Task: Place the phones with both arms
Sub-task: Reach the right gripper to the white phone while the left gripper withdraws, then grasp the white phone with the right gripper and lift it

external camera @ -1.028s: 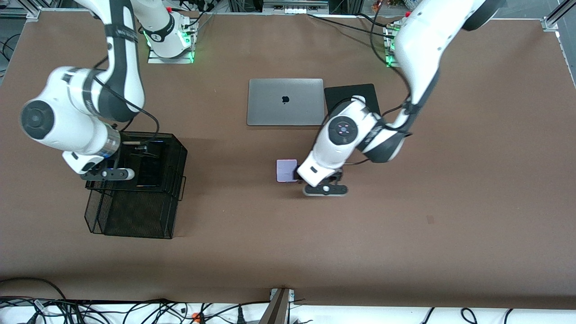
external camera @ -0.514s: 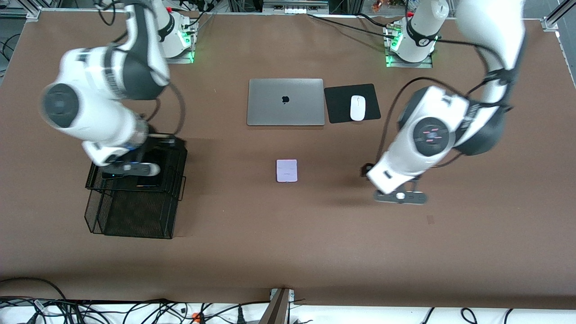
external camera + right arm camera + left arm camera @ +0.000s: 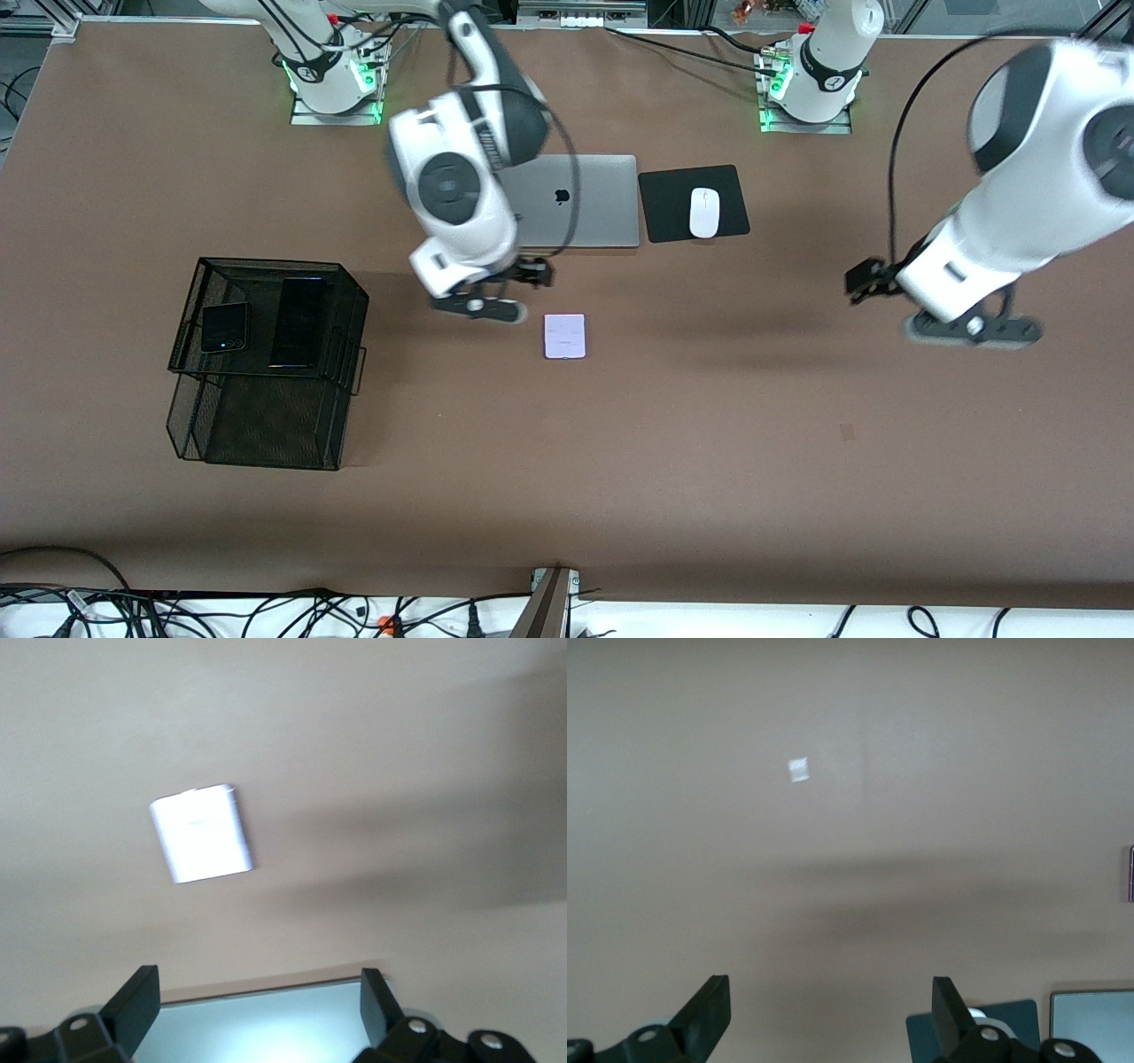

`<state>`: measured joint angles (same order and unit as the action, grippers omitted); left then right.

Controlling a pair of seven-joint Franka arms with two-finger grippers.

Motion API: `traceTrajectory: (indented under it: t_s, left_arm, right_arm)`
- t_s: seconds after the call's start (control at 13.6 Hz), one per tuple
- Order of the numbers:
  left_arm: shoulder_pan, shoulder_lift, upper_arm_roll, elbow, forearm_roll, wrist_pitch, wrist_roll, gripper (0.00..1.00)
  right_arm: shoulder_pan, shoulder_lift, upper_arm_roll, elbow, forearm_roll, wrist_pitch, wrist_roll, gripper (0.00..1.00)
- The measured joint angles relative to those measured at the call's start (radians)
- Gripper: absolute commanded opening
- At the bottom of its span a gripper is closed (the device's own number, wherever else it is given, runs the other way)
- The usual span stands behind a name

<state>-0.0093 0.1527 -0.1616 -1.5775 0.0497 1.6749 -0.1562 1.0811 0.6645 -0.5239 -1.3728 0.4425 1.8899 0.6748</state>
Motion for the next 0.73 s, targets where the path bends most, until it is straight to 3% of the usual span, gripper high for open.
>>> traceTrajectory:
  t_s: [0.15,0.44,0.73]
  left_arm:
    - [-0.004,-0.112,0.043,-0.102,-0.028,0.017,0.019,1.0]
    - [-0.005,-0.246,0.144,-0.26,-0.043,0.105,0.158,1.0]
    - [-0.009,-0.28,0.143,-0.281,-0.043,0.081,0.176,1.0]
  right_arm:
    - [0.005,0.046,0.046,0.014,0.0,0.06,0.037,1.0]
    - [0.021,0.139,0.056,0.016,-0.001,0.154,0.049,1.0]
    - [0.02,0.232,0.056,0.016,-0.016,0.283,0.049,1.0]
